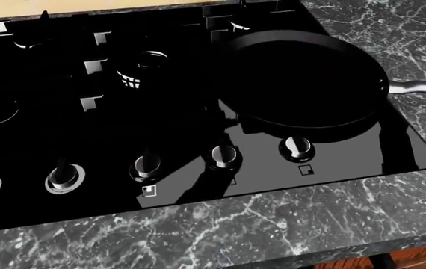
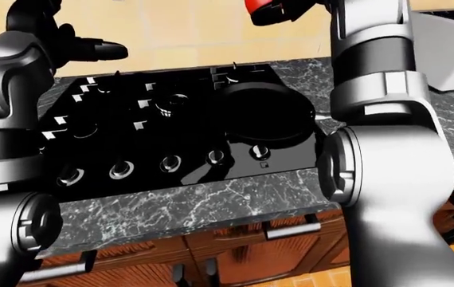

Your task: Pick the tomato from the pan and place it on the plate.

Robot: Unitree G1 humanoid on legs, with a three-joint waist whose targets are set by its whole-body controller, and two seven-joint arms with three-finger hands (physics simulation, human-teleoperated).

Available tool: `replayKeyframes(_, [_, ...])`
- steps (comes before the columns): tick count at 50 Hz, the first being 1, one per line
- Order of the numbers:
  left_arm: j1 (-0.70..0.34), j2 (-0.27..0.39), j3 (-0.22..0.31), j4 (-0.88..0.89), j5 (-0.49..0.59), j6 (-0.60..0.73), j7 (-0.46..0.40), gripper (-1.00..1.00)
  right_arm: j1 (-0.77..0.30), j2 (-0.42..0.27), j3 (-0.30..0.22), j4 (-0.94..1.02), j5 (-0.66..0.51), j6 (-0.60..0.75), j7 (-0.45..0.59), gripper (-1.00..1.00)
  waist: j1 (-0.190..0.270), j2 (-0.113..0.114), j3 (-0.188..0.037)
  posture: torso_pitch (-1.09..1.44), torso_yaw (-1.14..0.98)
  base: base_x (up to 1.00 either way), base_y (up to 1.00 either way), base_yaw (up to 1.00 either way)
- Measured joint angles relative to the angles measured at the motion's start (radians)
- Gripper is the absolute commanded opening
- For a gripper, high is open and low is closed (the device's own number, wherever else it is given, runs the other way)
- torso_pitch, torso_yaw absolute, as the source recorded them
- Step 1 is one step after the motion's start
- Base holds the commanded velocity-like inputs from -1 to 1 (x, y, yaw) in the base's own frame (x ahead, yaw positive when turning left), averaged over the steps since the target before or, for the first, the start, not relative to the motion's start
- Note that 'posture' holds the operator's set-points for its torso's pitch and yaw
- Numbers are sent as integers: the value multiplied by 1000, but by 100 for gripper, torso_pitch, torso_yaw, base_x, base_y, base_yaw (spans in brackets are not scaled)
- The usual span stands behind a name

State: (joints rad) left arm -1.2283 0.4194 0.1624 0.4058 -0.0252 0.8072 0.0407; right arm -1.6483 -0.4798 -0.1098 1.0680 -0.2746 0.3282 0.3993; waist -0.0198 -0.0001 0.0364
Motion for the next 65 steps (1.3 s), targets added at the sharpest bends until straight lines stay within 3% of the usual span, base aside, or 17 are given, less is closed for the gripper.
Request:
replayKeyframes(3, [0,1,2,0,1,1,0,100,0,0,1,-3,1,0,2,-100,2,-26,-1,0,0,0,28,0])
replayKeyframes(5, [-5,1,1,-4,1,2,1,100,0,-2,0,-2,0,2,2,-100,3,-57,-6,0,0,0,29,0])
replayKeyframes(6, [-2,-6,-1,-8,2,0,1,100,8,-7,-2,-4,1,2,2,-100,-6,-47,-4,0,0,0,28,0])
replayKeyframes(10, [4,-14,-16,13,-8,5,-9,100,18,-11,-5,12,-6,18,-2,-100,3,-49,-15,0,0,0,28,0])
replayKeyframes(16, [-9,-8,-9,-5,-4,-2,-7,100,11,-11,-4,-5,-2,13,0,-100,10,28,2,0,0,0,29,0])
replayKeyframes(19, [-12,-6,-9,-10,-4,-2,-7,100,9,-10,-4,-4,-3,16,-1,-100,7,92,-4,0,0,0,28,0])
replayKeyframes(21, [1,0,0,-8,-1,-1,-5,100,17,6,1,-8,0,14,3,-100,17,75,5,0,0,0,28,0])
replayKeyframes(23, [8,3,7,0,5,9,0,100,21,15,9,-2,4,17,11,-100,20,71,4,0,0,0,29,0])
replayKeyframes(32, [-7,-3,-1,7,5,2,0,100,-1,1,1,-15,2,11,8,-100,5,-20,0,0,0,0,28,0])
replayKeyframes(35, [-16,-3,-2,2,6,1,0,100,-7,-1,2,-11,2,8,10,-100,7,-62,-6,0,0,0,28,0])
replayKeyframes(36, [-13,-10,-4,-4,6,-1,0,100,-3,-6,1,-13,2,8,10,-100,0,-48,-2,0,0,0,29,0])
replayKeyframes(39, [-7,-20,-20,7,-1,5,-7,100,9,-14,-2,8,-6,19,8,-100,2,-50,-12,0,0,0,28,0])
replayKeyframes(41, [-13,-17,-18,8,-3,15,-9,100,4,-13,-1,10,-9,27,8,-100,8,-38,-12,0,0,0,28,0])
replayKeyframes(45, [-23,-15,-13,-12,1,12,-5,100,3,-16,-4,-7,-7,22,8,-100,11,15,1,0,0,0,29,0])
replayKeyframes(49, [-25,-10,-11,-20,1,12,-6,100,2,-13,-4,-8,-7,25,8,-100,5,91,-5,0,0,0,28,0])
replayKeyframes(53, [1,-3,4,-10,11,21,3,100,16,10,8,-2,1,24,20,-100,14,65,4,0,0,0,28,0])
replayKeyframes(65, [-16,-11,-6,-26,10,19,0,100,3,-8,-1,-33,4,17,16,-100,6,-58,-4,0,0,0,28,0])
